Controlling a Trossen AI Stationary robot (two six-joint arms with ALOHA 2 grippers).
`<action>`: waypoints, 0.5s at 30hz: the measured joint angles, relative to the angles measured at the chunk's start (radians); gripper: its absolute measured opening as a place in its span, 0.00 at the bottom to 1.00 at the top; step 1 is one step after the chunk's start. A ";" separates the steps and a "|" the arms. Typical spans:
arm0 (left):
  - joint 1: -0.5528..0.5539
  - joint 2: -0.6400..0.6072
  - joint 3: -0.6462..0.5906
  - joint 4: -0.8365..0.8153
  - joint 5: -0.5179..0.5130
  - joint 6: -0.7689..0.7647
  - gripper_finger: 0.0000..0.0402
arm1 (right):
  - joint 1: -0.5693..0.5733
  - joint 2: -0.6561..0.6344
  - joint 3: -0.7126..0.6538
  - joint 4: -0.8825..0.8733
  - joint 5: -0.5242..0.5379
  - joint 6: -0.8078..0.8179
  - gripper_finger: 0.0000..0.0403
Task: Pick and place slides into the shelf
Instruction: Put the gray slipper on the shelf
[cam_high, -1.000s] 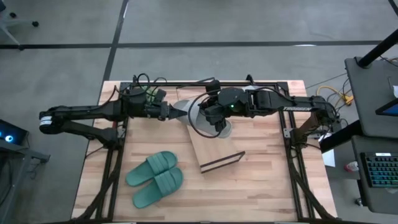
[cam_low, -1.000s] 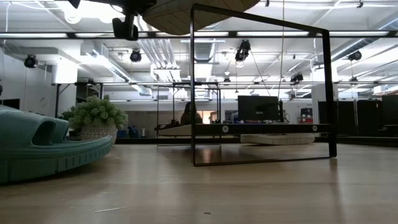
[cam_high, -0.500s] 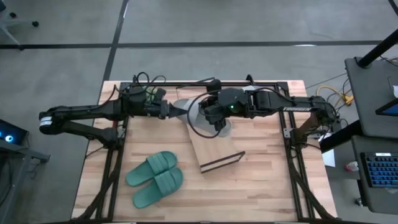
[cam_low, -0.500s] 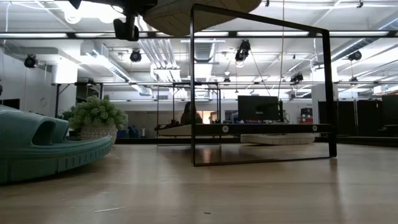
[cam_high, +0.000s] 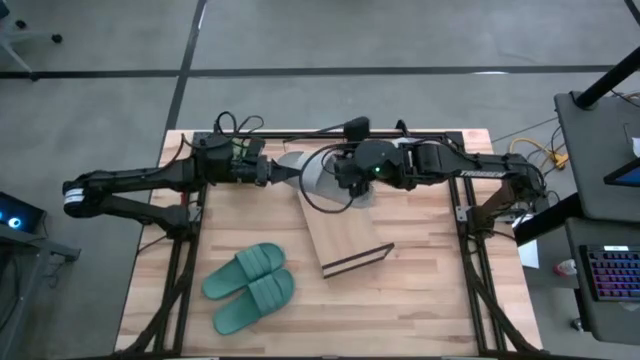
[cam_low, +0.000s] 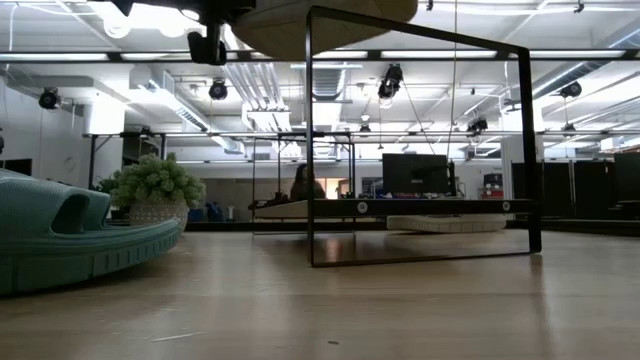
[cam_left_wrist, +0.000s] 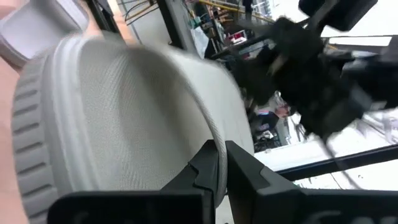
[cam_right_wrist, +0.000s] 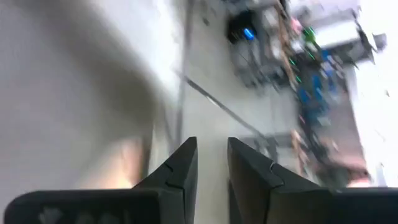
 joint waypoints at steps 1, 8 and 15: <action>0.003 0.000 -0.001 -0.006 0.001 0.001 0.00 | -0.006 -0.007 0.000 -0.006 0.026 0.002 0.20; 0.011 0.000 -0.002 0.001 -0.092 0.035 0.00 | -0.049 -0.084 0.000 -0.016 0.088 0.122 0.20; 0.002 0.000 -0.002 0.002 -0.264 0.072 0.00 | -0.103 -0.185 0.001 -0.038 0.083 0.398 0.20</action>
